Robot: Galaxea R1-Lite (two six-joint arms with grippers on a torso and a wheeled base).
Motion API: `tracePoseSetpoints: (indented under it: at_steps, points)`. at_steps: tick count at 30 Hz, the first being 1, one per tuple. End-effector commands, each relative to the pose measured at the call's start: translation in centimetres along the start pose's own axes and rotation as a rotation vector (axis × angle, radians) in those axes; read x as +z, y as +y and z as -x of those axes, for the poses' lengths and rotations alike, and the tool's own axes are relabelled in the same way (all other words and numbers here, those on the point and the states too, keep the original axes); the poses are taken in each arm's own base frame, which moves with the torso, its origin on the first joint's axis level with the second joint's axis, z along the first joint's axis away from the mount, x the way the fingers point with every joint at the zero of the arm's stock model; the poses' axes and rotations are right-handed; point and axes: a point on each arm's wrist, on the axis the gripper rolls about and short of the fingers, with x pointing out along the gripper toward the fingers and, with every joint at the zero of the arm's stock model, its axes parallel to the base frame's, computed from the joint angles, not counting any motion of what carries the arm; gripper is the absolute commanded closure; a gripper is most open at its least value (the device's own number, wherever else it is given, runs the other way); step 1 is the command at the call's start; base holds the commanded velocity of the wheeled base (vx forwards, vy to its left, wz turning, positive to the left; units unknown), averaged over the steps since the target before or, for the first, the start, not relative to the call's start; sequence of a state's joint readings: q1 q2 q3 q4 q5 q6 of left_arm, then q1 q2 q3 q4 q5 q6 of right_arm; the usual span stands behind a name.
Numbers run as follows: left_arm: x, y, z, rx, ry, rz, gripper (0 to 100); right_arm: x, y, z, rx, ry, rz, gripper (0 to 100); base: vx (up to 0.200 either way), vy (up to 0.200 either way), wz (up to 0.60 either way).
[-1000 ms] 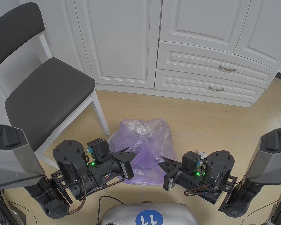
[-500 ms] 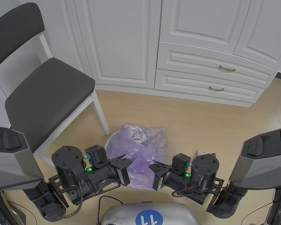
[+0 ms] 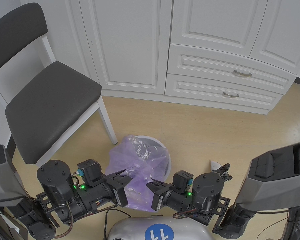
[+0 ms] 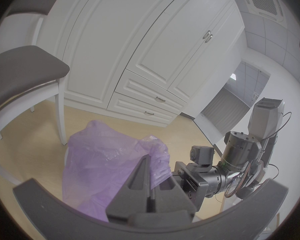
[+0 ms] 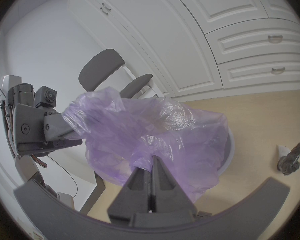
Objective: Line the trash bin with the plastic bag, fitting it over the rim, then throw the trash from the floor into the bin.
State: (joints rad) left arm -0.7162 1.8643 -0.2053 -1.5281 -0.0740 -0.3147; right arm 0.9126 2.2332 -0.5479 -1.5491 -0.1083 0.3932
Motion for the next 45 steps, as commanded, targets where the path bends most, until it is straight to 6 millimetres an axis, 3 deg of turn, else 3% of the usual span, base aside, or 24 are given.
tracePoseSetpoints:
  at_steps: [1,9,11,20,28,39,44,45]
  points:
    - [0.4,-0.1,0.7,-0.002,-0.011,-0.008,100,-0.8,0.4,-0.1,0.011,0.023,-0.016,100,0.0,0.0,0.0]
    - [-0.5,0.4,1.6,0.03,0.049,-0.06,100,-3.7,0.8,-1.5,0.042,0.087,-0.101,100,0.0,0.0,0.0]
    - [-0.3,1.7,1.8,0.084,0.045,-0.059,100,-4.2,0.6,-2.2,0.041,0.08,-0.13,100,0.0,0.0,0.0]
    - [0.8,4.7,2.6,0.154,0.02,-0.088,100,-3.0,0.4,-3.4,0.038,0.011,-0.156,100,0.0,0.0,0.0]
    - [1.0,5.2,2.8,0.162,0.013,-0.089,100,-2.5,0.5,-3.3,0.037,-0.007,-0.158,100,0.0,0.0,0.0]
    - [2.8,4.4,3.9,0.145,-0.074,-0.117,100,3.4,2.1,-1.8,0.073,-0.175,-0.181,100,0.0,0.0,0.0]
    - [2.8,4.2,4.0,0.139,-0.064,-0.115,100,2.7,1.8,-2.0,0.062,-0.156,-0.179,100,0.0,0.0,0.0]
    - [2.5,4.2,3.8,0.133,-0.045,-0.112,100,1.8,1.2,-2.5,0.044,-0.135,-0.176,100,0.0,0.0,0.0]
